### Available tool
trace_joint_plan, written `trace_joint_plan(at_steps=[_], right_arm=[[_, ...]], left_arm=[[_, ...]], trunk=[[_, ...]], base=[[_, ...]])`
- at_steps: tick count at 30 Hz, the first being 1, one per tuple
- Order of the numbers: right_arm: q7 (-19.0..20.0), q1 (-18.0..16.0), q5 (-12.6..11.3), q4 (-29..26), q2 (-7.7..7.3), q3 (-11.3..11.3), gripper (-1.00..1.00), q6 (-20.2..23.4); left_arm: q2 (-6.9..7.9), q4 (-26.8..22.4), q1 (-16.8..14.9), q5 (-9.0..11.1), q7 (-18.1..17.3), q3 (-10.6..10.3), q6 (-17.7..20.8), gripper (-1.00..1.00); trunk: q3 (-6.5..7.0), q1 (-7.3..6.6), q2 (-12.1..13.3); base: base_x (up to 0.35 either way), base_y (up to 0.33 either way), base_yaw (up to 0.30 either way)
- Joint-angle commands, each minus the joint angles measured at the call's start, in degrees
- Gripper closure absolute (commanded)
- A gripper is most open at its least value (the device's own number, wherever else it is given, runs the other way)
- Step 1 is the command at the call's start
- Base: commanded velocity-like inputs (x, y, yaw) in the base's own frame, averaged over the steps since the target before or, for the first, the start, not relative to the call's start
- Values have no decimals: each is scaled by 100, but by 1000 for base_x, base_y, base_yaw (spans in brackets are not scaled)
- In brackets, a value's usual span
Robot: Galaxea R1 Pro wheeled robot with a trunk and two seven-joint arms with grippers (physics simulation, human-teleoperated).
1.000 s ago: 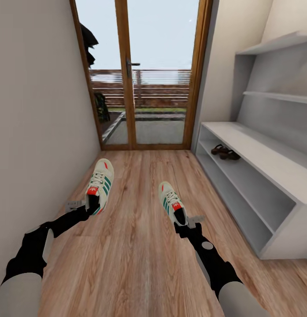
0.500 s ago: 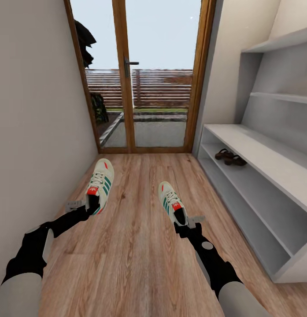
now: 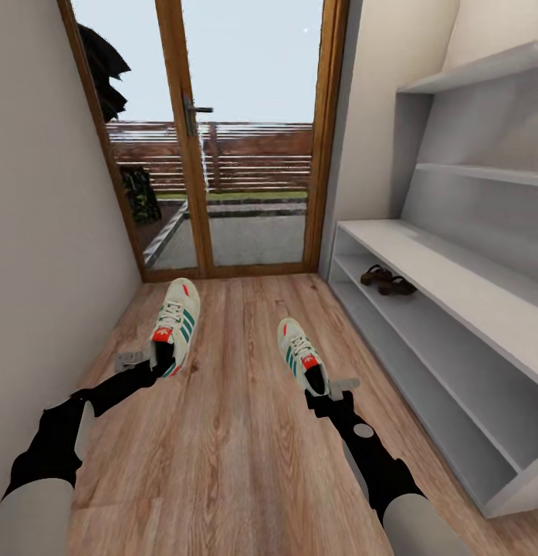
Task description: Pick up the two gym shoes and the two sandals from the corridor floor and place them onto the hallstand (shoe rack) in the corridor, making sure they are on the rack and not on the floor. Arrange them so the two gym shoes are next to each other and the two sandals are next to each other.
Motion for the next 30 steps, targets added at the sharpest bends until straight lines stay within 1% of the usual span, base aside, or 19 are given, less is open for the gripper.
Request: trace_joint_plan(at_steps=[1,24,30], right_arm=[[38,-4,46,2,7,-35,100,-21],[38,-4,46,2,7,-35,100,-21],[38,-4,46,2,7,-35,100,-21]], left_arm=[[-3,-8,-4,-34,-43,22,36,100],[-3,-8,-4,-34,-43,22,36,100],[-3,-8,-4,-34,-43,23,36,100]], trunk=[[-2,2,-2],[74,2,-2],[82,2,-2]], base=[[346,99,-250],[346,102,-249],[346,106,-111]])
